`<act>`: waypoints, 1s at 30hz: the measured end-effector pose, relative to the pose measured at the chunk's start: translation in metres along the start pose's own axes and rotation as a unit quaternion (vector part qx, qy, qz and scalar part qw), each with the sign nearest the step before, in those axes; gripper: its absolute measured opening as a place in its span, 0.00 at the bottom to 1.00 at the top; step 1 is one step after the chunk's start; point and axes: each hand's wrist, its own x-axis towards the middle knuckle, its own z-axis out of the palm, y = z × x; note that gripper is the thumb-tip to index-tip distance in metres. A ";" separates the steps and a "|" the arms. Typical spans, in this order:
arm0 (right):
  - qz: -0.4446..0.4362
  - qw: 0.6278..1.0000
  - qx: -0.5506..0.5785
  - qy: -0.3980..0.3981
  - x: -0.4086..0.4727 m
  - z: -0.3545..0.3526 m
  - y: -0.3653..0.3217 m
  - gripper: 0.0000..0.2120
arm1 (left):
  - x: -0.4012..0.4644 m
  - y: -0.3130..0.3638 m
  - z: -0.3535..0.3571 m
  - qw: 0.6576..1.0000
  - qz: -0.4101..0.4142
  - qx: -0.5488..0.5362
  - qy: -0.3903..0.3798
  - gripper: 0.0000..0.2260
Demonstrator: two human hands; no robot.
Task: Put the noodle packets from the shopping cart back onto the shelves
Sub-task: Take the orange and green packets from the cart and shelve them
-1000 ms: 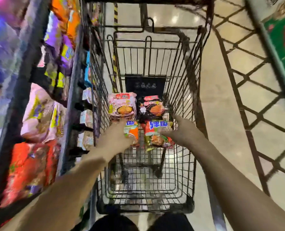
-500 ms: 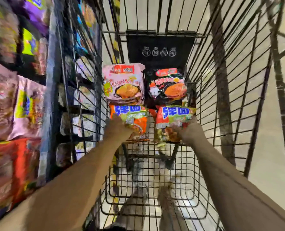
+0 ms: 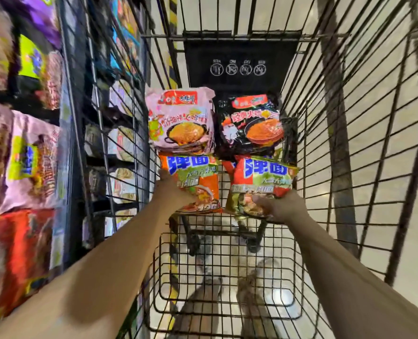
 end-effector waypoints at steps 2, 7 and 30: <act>-0.009 1.000 -0.001 -0.005 -0.022 -0.006 -0.016 0.62 | 0.001 -0.003 0.001 0.999 0.019 0.010 0.025 0.63; -0.042 0.998 0.039 0.025 -0.080 -0.017 -0.060 0.46 | -0.011 -0.001 0.002 0.998 0.030 0.046 0.039 0.54; -0.170 0.985 -0.006 0.012 -0.110 -0.053 -0.065 0.27 | -0.065 0.011 -0.010 0.978 0.102 -0.173 0.063 0.32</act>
